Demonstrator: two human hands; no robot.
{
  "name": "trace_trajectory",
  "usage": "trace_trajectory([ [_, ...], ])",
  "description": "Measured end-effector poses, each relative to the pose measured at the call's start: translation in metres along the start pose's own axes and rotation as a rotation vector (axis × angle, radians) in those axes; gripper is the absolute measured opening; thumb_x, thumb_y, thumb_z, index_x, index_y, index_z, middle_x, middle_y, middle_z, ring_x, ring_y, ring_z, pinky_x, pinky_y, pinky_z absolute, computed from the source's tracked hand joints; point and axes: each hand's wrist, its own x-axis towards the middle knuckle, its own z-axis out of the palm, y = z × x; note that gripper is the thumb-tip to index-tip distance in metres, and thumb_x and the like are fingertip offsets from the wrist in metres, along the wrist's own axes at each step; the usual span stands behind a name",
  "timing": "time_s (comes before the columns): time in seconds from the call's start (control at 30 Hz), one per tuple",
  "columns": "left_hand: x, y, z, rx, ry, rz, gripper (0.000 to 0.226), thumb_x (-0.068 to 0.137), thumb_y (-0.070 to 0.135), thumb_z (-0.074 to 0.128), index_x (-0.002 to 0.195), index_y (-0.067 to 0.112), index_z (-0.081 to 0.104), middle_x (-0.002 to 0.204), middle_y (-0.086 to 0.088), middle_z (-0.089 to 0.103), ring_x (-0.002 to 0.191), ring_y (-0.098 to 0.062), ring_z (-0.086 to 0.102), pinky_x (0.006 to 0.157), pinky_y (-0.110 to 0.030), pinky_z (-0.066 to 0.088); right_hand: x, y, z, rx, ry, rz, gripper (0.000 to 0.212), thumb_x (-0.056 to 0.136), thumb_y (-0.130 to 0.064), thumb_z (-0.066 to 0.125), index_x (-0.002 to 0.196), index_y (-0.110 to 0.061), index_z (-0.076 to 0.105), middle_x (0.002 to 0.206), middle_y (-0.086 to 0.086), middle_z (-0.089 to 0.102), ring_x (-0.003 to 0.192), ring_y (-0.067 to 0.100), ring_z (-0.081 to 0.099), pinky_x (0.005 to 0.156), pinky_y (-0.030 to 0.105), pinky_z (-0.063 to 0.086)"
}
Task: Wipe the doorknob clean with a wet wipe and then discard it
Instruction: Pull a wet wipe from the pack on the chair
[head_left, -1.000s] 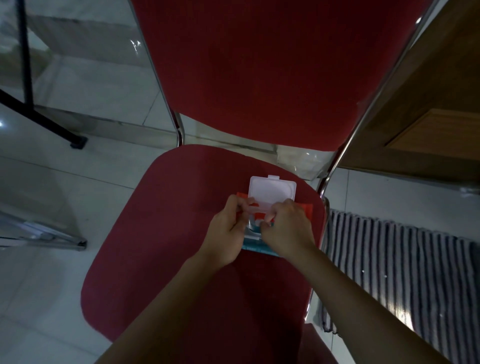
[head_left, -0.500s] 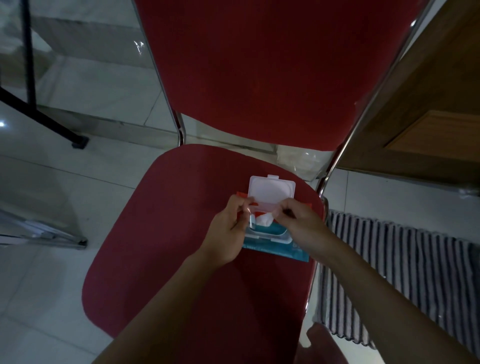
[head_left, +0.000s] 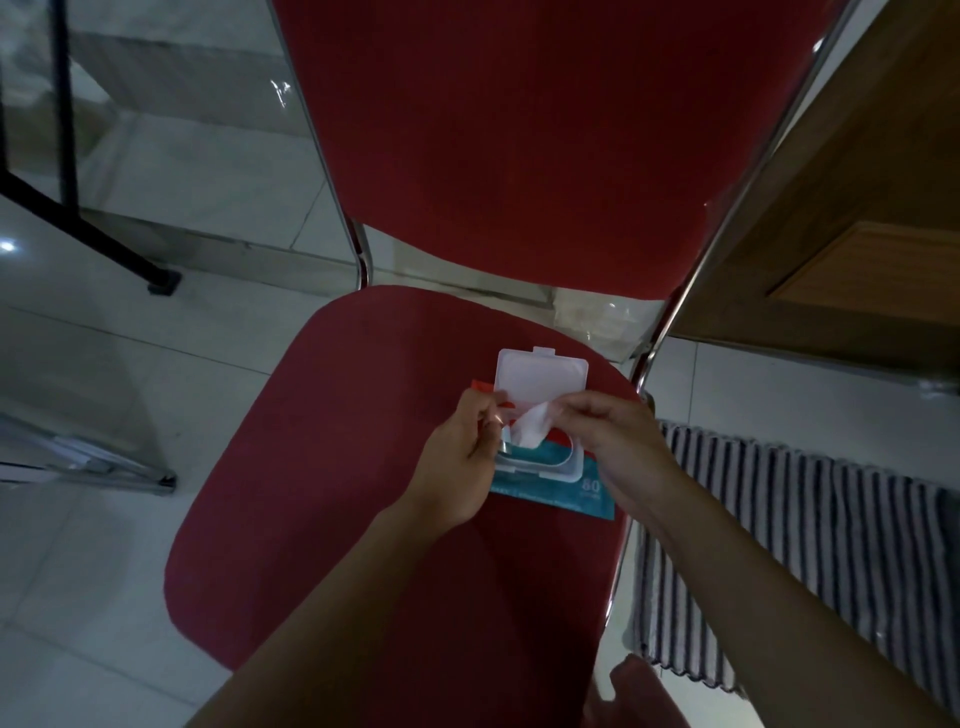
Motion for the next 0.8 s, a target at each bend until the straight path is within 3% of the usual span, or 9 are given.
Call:
trace_trajectory([
  [0.1, 0.001, 0.000, 0.000, 0.024, -0.009, -0.013, 0.011, 0.096, 0.008, 0.037, 0.101, 0.005, 0.045, 0.131, -0.001, 0.056, 0.108, -0.012, 0.059, 0.088, -0.036, 0.052, 0.001, 0.002, -0.001, 0.091, -0.016, 0.041, 0.021, 0.084, -0.002, 0.058, 0.075, -0.018, 0.069, 0.084, -0.003, 0.069, 0.083, 0.005, 0.063, 0.077, 0.018, 0.044],
  [0.2, 0.000, 0.001, 0.000, 0.025, -0.011, -0.008, 0.013, 0.096, 0.009, 0.037, 0.106, 0.007, 0.045, 0.123, -0.004, 0.060, 0.107, -0.015, 0.060, 0.088, -0.036, 0.051, 0.000, 0.004, 0.000, 0.175, -0.026, 0.042, 0.022, 0.085, -0.003, 0.056, 0.075, -0.018, 0.069, 0.083, -0.001, 0.069, 0.083, 0.008, 0.063, 0.080, 0.022, 0.045],
  [0.3, -0.001, 0.001, 0.000, 0.048, -0.011, -0.002, 0.009, 0.095, 0.009, 0.038, 0.101, 0.012, 0.045, 0.096, 0.004, 0.063, 0.083, -0.011, 0.061, 0.068, -0.015, 0.046, 0.002, -0.002, -0.003, 0.379, -0.057, 0.078, 0.015, 0.086, -0.007, 0.053, 0.082, -0.015, 0.065, 0.088, 0.002, 0.068, 0.085, 0.013, 0.064, 0.080, 0.026, 0.048],
  [0.37, -0.002, 0.003, 0.000, 0.077, -0.014, -0.009, 0.007, 0.096, 0.012, 0.037, 0.097, 0.016, 0.043, 0.078, 0.011, 0.054, 0.064, -0.005, 0.052, 0.055, -0.009, 0.039, 0.005, -0.007, -0.010, 0.537, -0.091, 0.128, 0.007, 0.081, -0.015, 0.056, 0.082, -0.016, 0.062, 0.087, 0.001, 0.067, 0.083, 0.017, 0.064, 0.078, 0.028, 0.050],
  [0.47, -0.003, 0.005, -0.001, 0.058, -0.008, -0.010, 0.014, 0.096, 0.012, 0.039, 0.107, 0.012, 0.047, 0.093, 0.008, 0.059, 0.070, -0.001, 0.054, 0.059, -0.006, 0.039, 0.006, -0.011, -0.018, 0.578, -0.049, 0.219, 0.011, 0.086, -0.014, 0.049, 0.083, -0.010, 0.058, 0.088, 0.008, 0.063, 0.079, 0.021, 0.061, 0.074, 0.029, 0.048],
  [0.53, -0.003, 0.005, 0.000, 0.020, -0.012, -0.010, 0.015, 0.095, 0.013, 0.043, 0.107, 0.008, 0.050, 0.114, 0.001, 0.061, 0.086, -0.002, 0.058, 0.073, -0.008, 0.044, 0.008, -0.009, -0.021, 0.604, 0.055, 0.235, 0.015, 0.088, -0.012, 0.046, 0.085, -0.004, 0.057, 0.095, 0.015, 0.061, 0.083, 0.026, 0.064, 0.075, 0.034, 0.054],
  [0.63, -0.004, 0.005, 0.000, 0.049, -0.033, 0.017, 0.013, 0.090, 0.018, 0.053, 0.098, 0.009, 0.058, 0.123, -0.001, 0.058, 0.106, -0.007, 0.055, 0.087, -0.022, 0.044, 0.012, -0.001, -0.027, 0.251, 0.220, 0.146, 0.011, 0.079, -0.017, 0.063, 0.069, -0.013, 0.062, 0.080, 0.012, 0.060, 0.085, 0.035, 0.063, 0.081, 0.048, 0.051],
  [0.7, -0.006, 0.003, 0.001, 0.162, -0.077, 0.085, 0.017, 0.085, 0.023, 0.061, 0.099, 0.014, 0.061, 0.130, 0.001, 0.050, 0.122, -0.004, 0.043, 0.093, -0.017, 0.035, 0.012, 0.000, -0.027, -0.049, 0.222, 0.080, 0.006, 0.075, -0.013, 0.066, 0.072, -0.014, 0.061, 0.076, 0.008, 0.059, 0.080, 0.030, 0.060, 0.074, 0.041, 0.048],
  [0.8, -0.011, -0.002, 0.005, 0.281, -0.162, 0.156, 0.031, 0.082, 0.028, 0.065, 0.111, 0.017, 0.060, 0.147, -0.001, 0.027, 0.137, -0.008, 0.024, 0.103, -0.023, 0.031, 0.011, -0.002, -0.026, -0.297, 0.134, 0.000, 0.032, 0.075, 0.001, 0.060, 0.102, -0.016, 0.058, 0.103, 0.002, 0.061, 0.094, 0.015, 0.058, 0.068, 0.018, 0.044],
])
